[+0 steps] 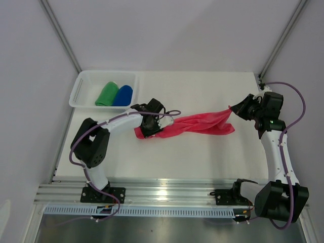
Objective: Roll the towels
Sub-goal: Flatten the towel
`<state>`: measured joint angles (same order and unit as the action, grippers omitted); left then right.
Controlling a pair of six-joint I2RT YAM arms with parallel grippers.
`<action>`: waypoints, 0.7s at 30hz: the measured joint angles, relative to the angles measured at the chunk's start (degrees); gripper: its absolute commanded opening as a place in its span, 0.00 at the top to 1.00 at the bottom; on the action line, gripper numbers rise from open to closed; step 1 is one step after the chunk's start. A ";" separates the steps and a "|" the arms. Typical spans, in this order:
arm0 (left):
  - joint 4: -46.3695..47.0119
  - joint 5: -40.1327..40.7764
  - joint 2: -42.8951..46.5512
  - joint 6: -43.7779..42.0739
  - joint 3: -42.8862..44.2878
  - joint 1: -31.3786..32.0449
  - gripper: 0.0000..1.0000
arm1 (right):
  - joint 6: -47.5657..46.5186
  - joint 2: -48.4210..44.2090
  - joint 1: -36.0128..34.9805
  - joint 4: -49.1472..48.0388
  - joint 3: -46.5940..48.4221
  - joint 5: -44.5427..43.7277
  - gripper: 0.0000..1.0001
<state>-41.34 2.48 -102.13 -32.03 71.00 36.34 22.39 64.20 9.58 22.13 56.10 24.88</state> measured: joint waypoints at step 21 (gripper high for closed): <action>-0.68 0.37 0.15 -0.11 2.43 -2.23 0.46 | -0.15 -0.11 0.20 0.31 -0.22 0.50 1.00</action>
<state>-42.02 2.85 -101.97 -32.14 73.43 34.11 22.24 64.10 9.78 22.44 55.88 25.39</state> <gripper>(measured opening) 0.550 0.008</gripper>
